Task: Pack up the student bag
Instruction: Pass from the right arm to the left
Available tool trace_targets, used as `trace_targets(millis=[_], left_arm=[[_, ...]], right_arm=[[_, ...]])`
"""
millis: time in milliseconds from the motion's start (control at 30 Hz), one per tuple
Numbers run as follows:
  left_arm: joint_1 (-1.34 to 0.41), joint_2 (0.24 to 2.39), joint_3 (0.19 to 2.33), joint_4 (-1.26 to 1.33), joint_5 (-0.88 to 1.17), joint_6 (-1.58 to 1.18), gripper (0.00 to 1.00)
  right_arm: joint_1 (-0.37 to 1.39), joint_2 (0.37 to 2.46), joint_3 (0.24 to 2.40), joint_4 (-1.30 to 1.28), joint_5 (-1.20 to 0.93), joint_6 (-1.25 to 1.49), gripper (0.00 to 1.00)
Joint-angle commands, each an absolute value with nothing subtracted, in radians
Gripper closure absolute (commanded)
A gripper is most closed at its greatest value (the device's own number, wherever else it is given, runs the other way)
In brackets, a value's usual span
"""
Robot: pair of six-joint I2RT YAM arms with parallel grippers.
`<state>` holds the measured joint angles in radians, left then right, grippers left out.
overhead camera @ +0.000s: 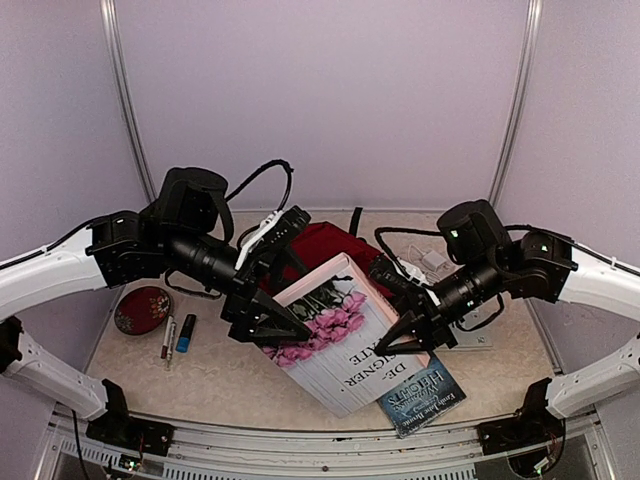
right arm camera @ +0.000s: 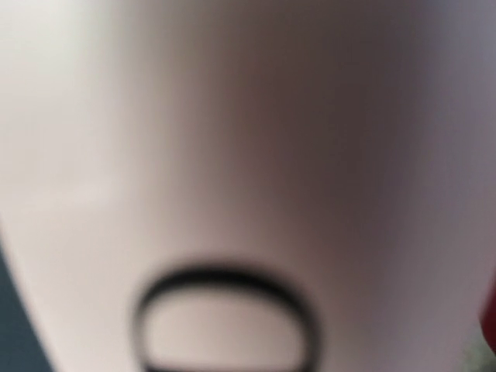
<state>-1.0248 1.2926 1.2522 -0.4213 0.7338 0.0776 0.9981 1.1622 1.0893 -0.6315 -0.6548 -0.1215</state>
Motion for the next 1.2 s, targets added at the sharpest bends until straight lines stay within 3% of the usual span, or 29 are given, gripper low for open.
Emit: trace_targets(millis=[0,133,200,333,533,633,700,767,867,1167], left_arm=[[-1.035,1.326,1.297,-0.455,0.524,0.085,0.01],[-1.034,1.359,1.313,-0.461,0.47,0.082,0.02],[-1.035,1.38,1.322,-0.471,0.502,0.09,0.09],[-1.035,1.381,1.323,-0.438,0.618,0.097,0.5],[-1.034,1.314,1.251,-0.334,0.684,0.09,0.55],[-1.031,1.298,1.235,-0.298,0.682,0.068,0.67],[-1.023,1.286,1.219,-0.26,0.666,0.042,0.72],[-1.008,1.265,1.19,-0.193,0.665,-0.001,0.75],[-0.969,1.22,1.119,-0.045,0.673,-0.072,0.77],[-0.92,1.133,0.945,0.375,0.749,-0.228,0.76]], right_arm=[[0.993,1.142,1.126,-0.585,-0.661,-0.111,0.82],[0.993,1.134,1.124,-0.578,-0.656,-0.109,0.82],[0.993,1.131,1.123,-0.567,-0.656,-0.11,0.82],[0.994,1.13,1.117,-0.561,-0.654,-0.112,0.82],[0.993,1.122,1.097,-0.531,-0.626,-0.102,0.82],[0.993,1.107,1.079,-0.498,-0.578,-0.077,0.76],[0.992,1.084,1.055,-0.455,-0.521,-0.045,0.62],[0.988,1.044,1.012,-0.391,-0.448,-0.002,0.3],[0.957,0.964,0.914,-0.265,-0.397,0.079,0.02],[0.852,0.732,0.498,0.402,-0.467,0.481,0.0]])
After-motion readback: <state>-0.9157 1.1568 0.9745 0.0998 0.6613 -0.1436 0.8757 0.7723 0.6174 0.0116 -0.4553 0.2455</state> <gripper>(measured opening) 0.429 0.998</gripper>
